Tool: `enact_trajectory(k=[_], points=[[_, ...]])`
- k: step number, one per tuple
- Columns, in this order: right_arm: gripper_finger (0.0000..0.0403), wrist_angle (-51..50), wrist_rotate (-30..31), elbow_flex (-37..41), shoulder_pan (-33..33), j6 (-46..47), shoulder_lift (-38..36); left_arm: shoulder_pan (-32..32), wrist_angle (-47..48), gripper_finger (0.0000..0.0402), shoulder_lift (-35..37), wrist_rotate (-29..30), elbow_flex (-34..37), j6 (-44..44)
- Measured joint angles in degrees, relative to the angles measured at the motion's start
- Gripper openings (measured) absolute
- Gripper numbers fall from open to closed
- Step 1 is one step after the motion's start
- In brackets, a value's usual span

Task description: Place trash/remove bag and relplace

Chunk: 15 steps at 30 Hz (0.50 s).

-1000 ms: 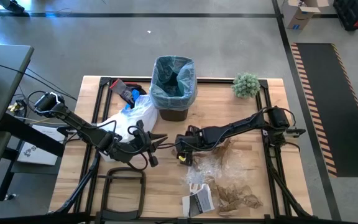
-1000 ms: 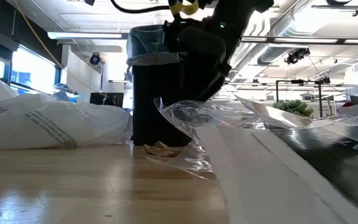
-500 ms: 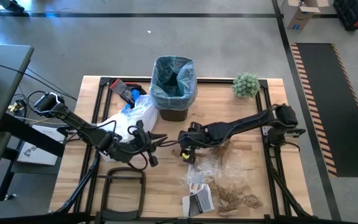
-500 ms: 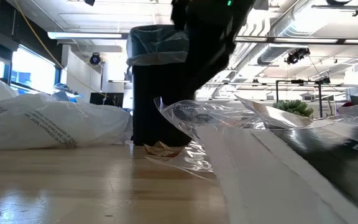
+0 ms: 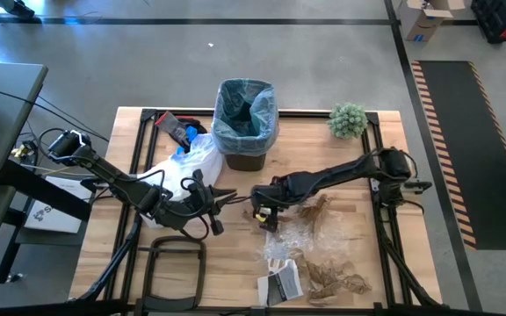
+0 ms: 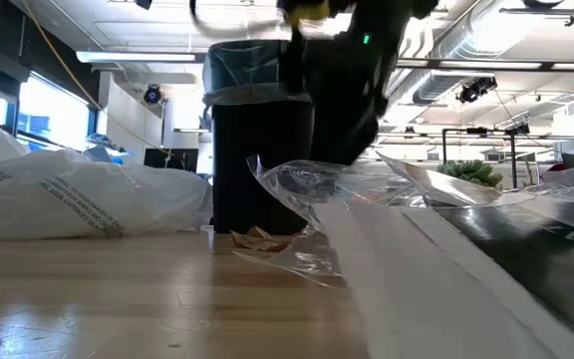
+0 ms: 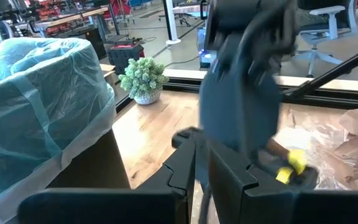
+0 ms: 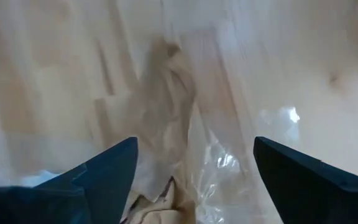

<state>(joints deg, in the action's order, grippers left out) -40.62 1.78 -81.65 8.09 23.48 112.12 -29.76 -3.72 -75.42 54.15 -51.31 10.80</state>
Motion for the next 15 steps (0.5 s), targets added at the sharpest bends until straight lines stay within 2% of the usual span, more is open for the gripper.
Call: enact_trajectory(k=[4, 8, 11, 15], points=[[0.0330, -5.2, -1.0, 0.0, -0.8, 0.0, 1.9, 0.0, 0.0, 0.0023, 0.0, 0.0, 0.0, 0.0], [0.0332, -10.6, -2.2, 0.0, -0.4, -4.0, 1.6, 0.0, 0.0, 0.0023, 0.0, 0.0, 0.0, 0.0], [0.0332, -10.1, -3.8, 0.0, 0.7, -7.0, 1.0, 0.0, 0.0, 0.0023, 0.0, 0.0, 0.0, 0.0], [0.0332, -9.0, -3.0, 0.0, 2.1, -9.6, 2.5, 0.0, 0.0, 0.0023, 0.0, 0.0, 0.0, 0.0]])
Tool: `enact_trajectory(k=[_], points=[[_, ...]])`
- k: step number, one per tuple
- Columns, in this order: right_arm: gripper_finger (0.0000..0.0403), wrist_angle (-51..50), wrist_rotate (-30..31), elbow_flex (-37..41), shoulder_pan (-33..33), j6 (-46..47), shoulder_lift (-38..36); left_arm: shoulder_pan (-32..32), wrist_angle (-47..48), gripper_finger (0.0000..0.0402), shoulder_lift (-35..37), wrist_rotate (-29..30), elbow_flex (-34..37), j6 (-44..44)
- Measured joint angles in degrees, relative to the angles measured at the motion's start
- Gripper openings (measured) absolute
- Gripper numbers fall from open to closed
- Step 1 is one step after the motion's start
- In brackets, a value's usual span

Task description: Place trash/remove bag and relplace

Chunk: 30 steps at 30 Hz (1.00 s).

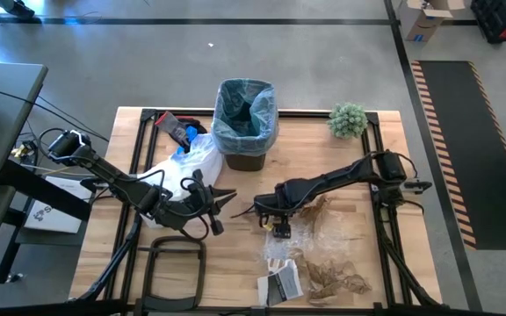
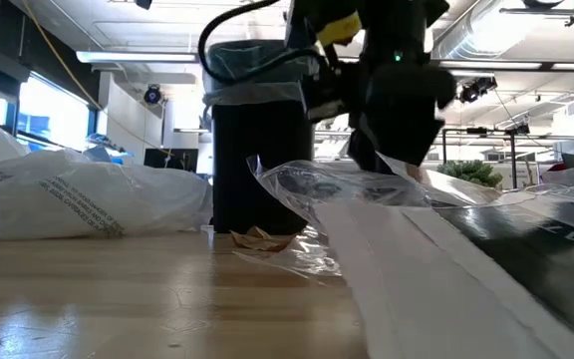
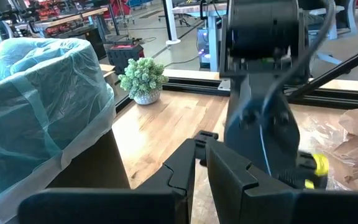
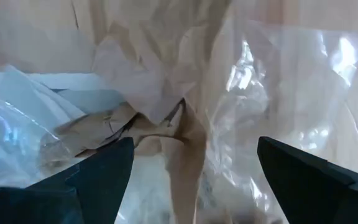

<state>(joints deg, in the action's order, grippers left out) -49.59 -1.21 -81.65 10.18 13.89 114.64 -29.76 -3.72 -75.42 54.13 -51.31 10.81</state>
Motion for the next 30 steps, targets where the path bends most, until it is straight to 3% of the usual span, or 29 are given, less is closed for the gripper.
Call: enact_trajectory(k=[5, 10, 14, 20, 25, 30], points=[[0.0320, 0.5, 1.7, 0.0, 0.2, -4.0, 3.5, 0.0, 0.0, 0.0023, 0.0, 0.0, 0.0, 0.0], [0.0271, 1.2, 0.3, -0.3, -0.1, -10.3, 6.2, 0.0, 0.1, 0.0023, 0.0, 0.0, 0.0, 0.0], [0.0191, 3.8, -1.4, -0.3, -1.0, -12.3, 7.2, 0.0, 0.1, 0.0023, 0.0, 0.0, 0.0, 0.0], [0.0025, 6.5, 0.9, -0.1, -2.0, -11.4, 6.7, 0.0, 0.0, 0.0023, 0.0, 0.0, 0.0, 0.0], [0.0008, 3.2, 6.9, 0.5, -1.9, -8.2, 2.0, 0.0, 0.0, 0.0023, 0.0, 0.0, 0.0, 0.0], [0.0001, 1.5, 8.7, 0.1, -2.0, -6.6, -7.9, 0.0, 0.4, 0.0023, 0.0, 0.0, 0.0, 0.0]])
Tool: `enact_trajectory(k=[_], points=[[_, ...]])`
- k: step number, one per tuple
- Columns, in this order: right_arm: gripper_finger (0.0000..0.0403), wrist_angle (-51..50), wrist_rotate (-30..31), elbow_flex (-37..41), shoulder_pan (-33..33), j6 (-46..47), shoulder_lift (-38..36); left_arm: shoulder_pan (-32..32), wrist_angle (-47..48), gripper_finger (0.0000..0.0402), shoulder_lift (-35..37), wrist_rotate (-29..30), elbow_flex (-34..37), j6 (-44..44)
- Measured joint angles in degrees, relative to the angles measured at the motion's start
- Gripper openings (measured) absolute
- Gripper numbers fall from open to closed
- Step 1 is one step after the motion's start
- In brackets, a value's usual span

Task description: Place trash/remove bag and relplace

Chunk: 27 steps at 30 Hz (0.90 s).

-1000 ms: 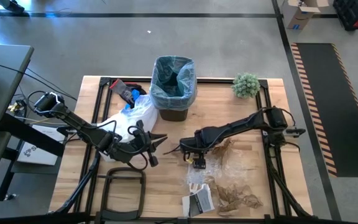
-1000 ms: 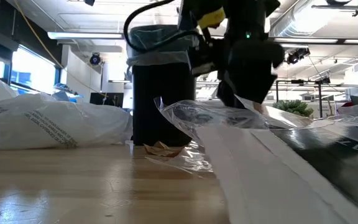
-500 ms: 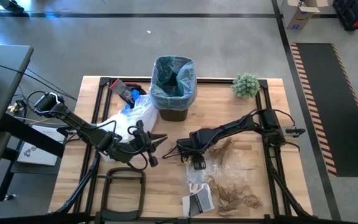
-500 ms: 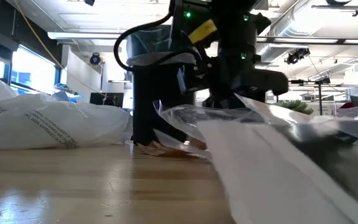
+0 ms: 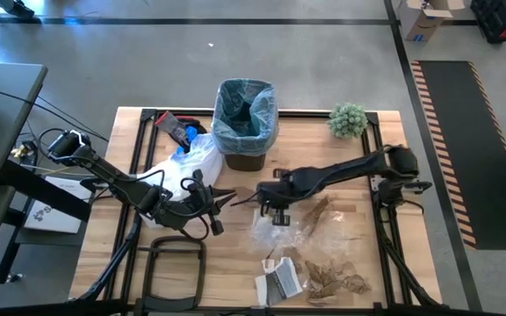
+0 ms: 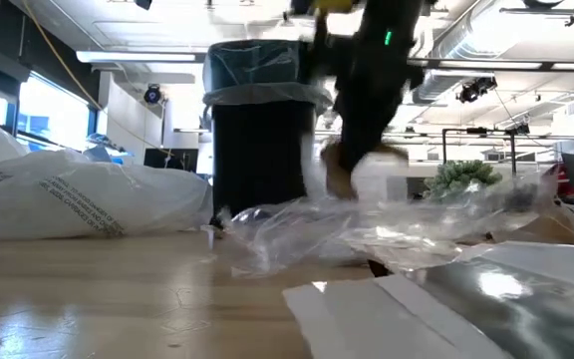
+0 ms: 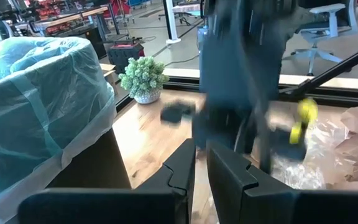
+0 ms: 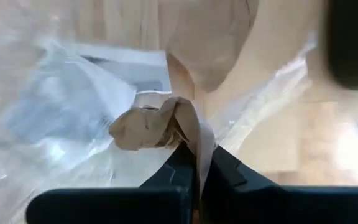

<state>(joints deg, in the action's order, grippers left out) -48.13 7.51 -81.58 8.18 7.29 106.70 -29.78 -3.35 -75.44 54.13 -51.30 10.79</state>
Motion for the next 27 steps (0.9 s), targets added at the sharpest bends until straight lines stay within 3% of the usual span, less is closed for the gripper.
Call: enact_trajectory(k=[9, 11, 14, 19, 27], points=[[0.0000, 0.3, 0.0, -4.1, -0.4, 0.4, -18.0, 0.0, 0.4, 0.0023, 0.0, 0.0, 0.0, 0.0], [0.0000, 5.3, 1.0, -6.5, -0.3, -1.1, -21.3, 0.0, 0.5, 0.0023, 0.0, 0.0, 0.0, 0.0], [0.0000, 21.1, 2.0, -8.2, -1.4, -6.2, -24.8, 0.0, 0.5, 0.0023, 0.0, 0.0, 0.0, -0.2], [0.0000, 39.2, -4.0, -8.1, -8.7, -13.6, -22.7, 0.0, 0.5, 0.0023, 0.0, 0.0, 0.0, -4.6], [0.0000, 38.2, -11.0, -8.0, -24.8, -7.1, -11.5, 0.0, 0.5, 0.0023, 0.0, 0.0, 0.0, -6.9]])
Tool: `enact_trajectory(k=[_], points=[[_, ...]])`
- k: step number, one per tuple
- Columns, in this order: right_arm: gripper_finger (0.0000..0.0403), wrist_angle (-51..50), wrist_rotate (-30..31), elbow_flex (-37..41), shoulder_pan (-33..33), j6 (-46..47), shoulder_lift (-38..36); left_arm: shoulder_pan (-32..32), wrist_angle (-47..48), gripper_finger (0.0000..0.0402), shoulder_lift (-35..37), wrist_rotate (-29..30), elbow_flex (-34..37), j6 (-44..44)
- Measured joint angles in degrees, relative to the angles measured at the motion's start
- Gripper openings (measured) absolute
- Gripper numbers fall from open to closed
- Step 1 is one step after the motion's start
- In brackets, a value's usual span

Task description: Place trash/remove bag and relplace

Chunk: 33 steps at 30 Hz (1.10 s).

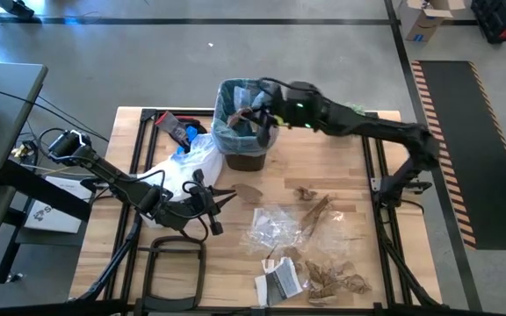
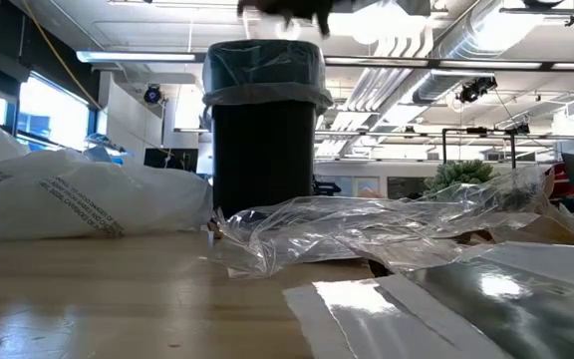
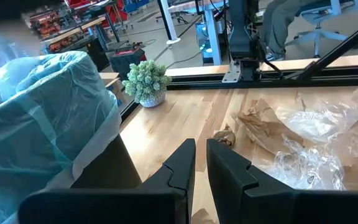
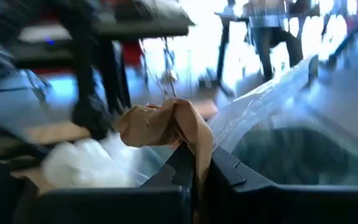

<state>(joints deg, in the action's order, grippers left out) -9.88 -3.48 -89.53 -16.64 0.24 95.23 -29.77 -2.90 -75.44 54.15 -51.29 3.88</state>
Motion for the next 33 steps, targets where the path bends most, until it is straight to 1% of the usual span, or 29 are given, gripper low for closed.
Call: enact_trajectory(k=[2, 5, 8, 10, 13, 20, 23, 25, 27, 30, 33], points=[[0.0000, -0.9, -0.5, 0.0, -2.4, 1.9, 1.8, 0.0, 0.0, 0.0023, 0.0, 0.0, 0.0, 0.0], [0.0000, -3.4, -3.8, 0.0, -4.9, 3.7, 3.3, 0.0, 0.0, 0.0023, 0.0, 0.0, 0.0, 0.4], [0.0002, -5.2, -3.9, 0.0, -5.6, 4.3, 4.0, 0.0, 0.0, 0.0023, 0.0, 0.0, 0.0, 0.4], [0.0014, -5.6, -4.2, 0.0, -5.6, 3.6, 4.0, 0.0, 0.0, 0.0023, 0.0, 0.0, 0.0, 0.4], [0.0055, -6.8, -4.2, -0.1, -5.6, 2.4, 3.8, 0.0, 0.0, 0.0023, 0.0, 0.0, 0.0, 0.5], [0.0200, -6.2, -3.2, -0.1, -5.1, 0.9, 3.2, 0.0, 0.0, 0.0023, 0.0, 0.0, 0.0, 0.5], [0.0247, -5.7, -1.9, -0.1, -5.1, 1.2, 1.4, 0.0, 0.0, 0.0023, 0.0, 0.0, 0.0, 0.5], [0.0266, -5.7, -0.5, -0.1, -5.0, 1.2, 0.0, 0.0, 0.0, 0.0023, 0.0, 0.0, 0.0, 0.5], [0.0274, -5.8, -0.2, -0.1, -4.9, 0.7, -1.9, 0.0, 0.0, 0.0023, 0.0, 0.0, 0.0, 0.5], [0.0274, -6.6, -1.9, -0.1, -3.5, -1.7, -5.9, 0.0, 0.0, 0.0023, 0.0, 0.0, 0.0, 0.5], [0.0268, -11.6, -4.6, -0.1, -0.5, -5.9, -11.8, 0.0, 0.1, 0.0023, 0.0, 0.0, 0.0, 0.5]])
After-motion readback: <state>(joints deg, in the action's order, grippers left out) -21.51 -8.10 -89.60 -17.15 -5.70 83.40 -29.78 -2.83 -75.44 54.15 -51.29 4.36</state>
